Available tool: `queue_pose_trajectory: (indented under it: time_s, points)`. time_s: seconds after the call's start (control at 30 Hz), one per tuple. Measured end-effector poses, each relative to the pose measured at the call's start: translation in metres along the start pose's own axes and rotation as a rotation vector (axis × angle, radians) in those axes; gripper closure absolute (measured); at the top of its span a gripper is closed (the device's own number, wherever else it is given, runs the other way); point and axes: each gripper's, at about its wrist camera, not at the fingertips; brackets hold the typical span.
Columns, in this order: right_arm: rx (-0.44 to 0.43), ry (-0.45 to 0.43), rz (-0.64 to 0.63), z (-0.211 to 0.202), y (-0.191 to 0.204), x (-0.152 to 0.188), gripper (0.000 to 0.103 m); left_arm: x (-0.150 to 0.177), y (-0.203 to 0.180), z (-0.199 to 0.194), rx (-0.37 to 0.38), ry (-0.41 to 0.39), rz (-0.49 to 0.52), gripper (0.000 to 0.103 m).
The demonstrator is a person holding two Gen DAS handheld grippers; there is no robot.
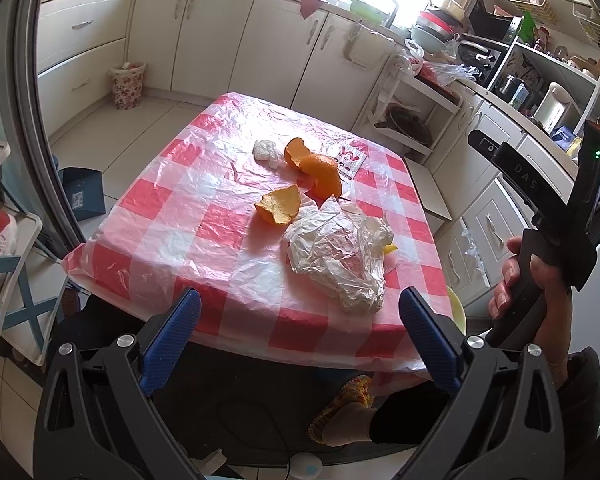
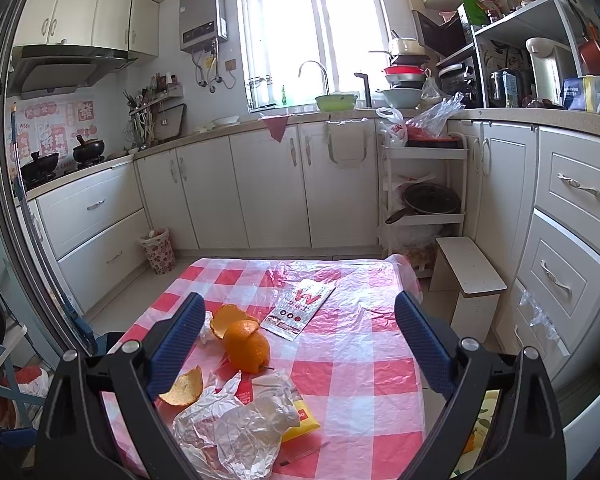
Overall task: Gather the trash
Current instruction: 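Move both open tools toward the orange peel and clear plastic bag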
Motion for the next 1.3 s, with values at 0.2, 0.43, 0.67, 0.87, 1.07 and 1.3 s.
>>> queue_pose_trajectory:
  time_s: [0.2, 0.43, 0.67, 0.87, 1.07, 1.3]
  points:
    - [0.000, 0.000, 0.001, 0.000, 0.000, 0.000, 0.011, 0.001, 0.000, 0.001, -0.001, 0.001, -0.004, 0.008]
    - [0.000, 0.000, 0.000, 0.000, 0.000, 0.000, 0.011, 0.001, 0.001, 0.002, -0.001, 0.004, -0.009, 0.008]
    - [0.000, 0.000, 0.000, 0.000, 0.000, 0.000, 0.011, 0.001, 0.002, 0.003, -0.001, 0.005, -0.009, 0.008]
    - [0.000, 0.001, -0.001, 0.000, 0.001, 0.000, 0.011, 0.002, 0.002, 0.004, -0.002, 0.005, -0.013, 0.008]
    - [-0.006, 0.023, -0.036, 0.004, 0.001, 0.005, 0.011, 0.000, 0.020, 0.005, 0.006, 0.012, -0.040, 0.008]
    - [-0.015, 0.108, -0.085, 0.005, -0.016, 0.022, 0.011, -0.006, 0.060, 0.016, -0.008, 0.026, -0.140, 0.008]
Point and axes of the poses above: each gripper's, at about its wrist camera, not at the fingertips, and z roughly the way its jaws point, y to its left, x to its underside, and after that the axes turned 13 degrees about y, right-handed
